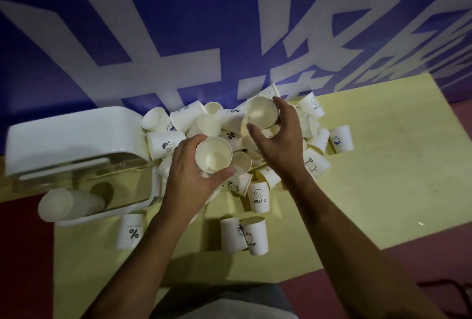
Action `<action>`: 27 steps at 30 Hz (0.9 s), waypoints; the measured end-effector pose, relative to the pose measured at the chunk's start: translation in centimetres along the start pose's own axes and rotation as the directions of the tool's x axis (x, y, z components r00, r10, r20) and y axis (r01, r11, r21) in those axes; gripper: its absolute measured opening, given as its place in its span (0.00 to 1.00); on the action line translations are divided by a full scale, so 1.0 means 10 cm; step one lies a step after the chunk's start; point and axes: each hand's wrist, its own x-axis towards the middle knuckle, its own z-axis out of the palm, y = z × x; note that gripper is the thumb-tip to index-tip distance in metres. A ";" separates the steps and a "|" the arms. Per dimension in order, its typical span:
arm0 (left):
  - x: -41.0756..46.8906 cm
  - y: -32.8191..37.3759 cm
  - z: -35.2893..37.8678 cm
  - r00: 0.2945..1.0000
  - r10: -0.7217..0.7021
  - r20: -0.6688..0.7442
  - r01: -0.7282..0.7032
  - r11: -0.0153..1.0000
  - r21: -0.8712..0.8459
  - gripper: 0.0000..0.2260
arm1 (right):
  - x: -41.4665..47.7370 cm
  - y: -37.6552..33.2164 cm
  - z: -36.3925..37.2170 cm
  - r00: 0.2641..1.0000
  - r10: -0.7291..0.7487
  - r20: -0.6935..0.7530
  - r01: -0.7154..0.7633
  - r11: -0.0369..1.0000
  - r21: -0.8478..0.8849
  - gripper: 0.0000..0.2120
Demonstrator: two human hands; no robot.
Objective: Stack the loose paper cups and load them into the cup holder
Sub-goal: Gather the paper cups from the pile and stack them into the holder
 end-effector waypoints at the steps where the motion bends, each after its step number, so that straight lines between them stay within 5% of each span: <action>1: -0.02 -0.02 -0.05 1.000 0.017 -0.001 -0.017 1.000 0.005 0.37 | -0.08 -0.05 0.00 1.000 -0.020 -0.006 0.020 1.000 0.008 0.32; 15: -0.61 -0.83 -1.31 1.000 0.012 0.004 -0.012 0.998 -0.062 0.35 | -1.25 -1.09 0.73 0.991 -0.076 0.107 0.070 0.995 0.066 0.31; 27: -1.09 -1.93 -2.69 0.982 -0.039 -0.187 0.020 0.995 -0.101 0.30 | -2.06 -2.02 2.03 0.943 -0.157 0.292 0.084 0.965 0.247 0.27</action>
